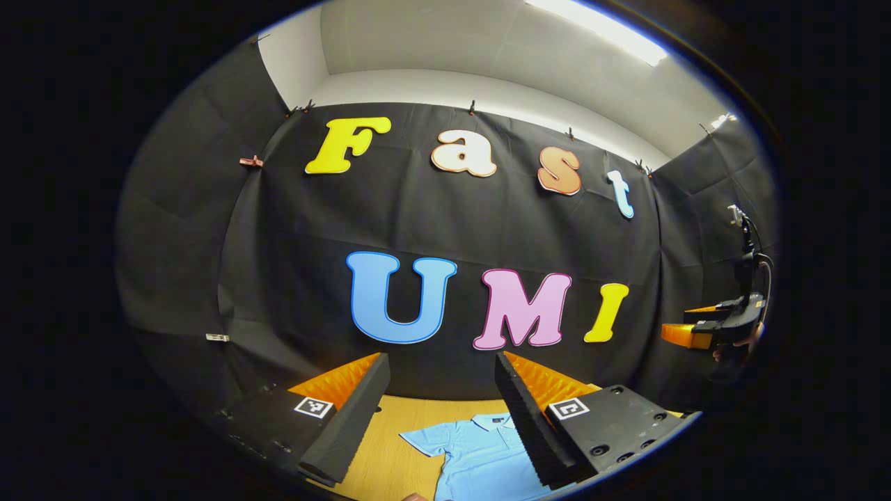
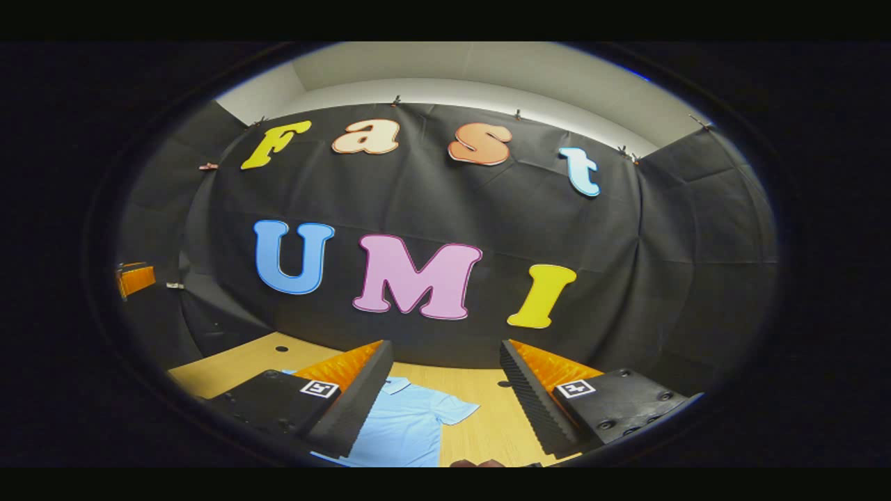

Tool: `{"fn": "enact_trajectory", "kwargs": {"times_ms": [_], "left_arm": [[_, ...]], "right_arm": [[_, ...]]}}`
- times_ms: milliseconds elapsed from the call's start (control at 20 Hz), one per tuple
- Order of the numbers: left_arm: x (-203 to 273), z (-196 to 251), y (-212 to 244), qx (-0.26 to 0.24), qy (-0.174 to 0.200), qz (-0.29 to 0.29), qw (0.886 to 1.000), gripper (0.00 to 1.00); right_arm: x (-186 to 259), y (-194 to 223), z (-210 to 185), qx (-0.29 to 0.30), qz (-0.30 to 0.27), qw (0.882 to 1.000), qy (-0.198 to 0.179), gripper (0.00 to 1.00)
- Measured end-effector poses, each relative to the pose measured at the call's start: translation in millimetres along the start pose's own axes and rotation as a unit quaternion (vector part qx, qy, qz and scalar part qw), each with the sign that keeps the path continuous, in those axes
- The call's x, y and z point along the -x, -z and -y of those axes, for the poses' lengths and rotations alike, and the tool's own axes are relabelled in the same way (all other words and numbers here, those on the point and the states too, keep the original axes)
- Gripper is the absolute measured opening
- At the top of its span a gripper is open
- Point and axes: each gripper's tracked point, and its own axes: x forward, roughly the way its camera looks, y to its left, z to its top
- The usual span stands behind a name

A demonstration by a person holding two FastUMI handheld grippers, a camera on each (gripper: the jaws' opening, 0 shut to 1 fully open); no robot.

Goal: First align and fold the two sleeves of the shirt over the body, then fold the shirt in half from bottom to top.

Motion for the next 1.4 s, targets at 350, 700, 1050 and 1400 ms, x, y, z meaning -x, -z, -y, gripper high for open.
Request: {"fn": "enact_trajectory", "kwargs": {"times_ms": [350,700,1050,1400], "left_arm": [[-3.0,-4.5,0.4,0.002,-0.001,-0.001,1.0,0.97],[-10.3,-3.3,0.0,-0.001,0.003,-0.002,1.0,0.96],[-34.5,2.4,7.7,0.0,-0.02,-0.006,1.0,0.97],[-68.8,41.2,-0.6,-0.004,-0.04,0.013,0.999,0.96]], "right_arm": [[-9.8,-4.8,-6.8,0.0,0.001,1.0,-0.004,0.97],[-30.2,-0.4,-10.8,-0.002,-0.003,1.0,-0.009,0.97],[-80.9,20.1,-9.0,-0.003,-0.005,0.999,-0.04,0.97],[-164.8,67.0,-0.3,-0.003,-0.04,0.996,-0.08,0.97]]}}
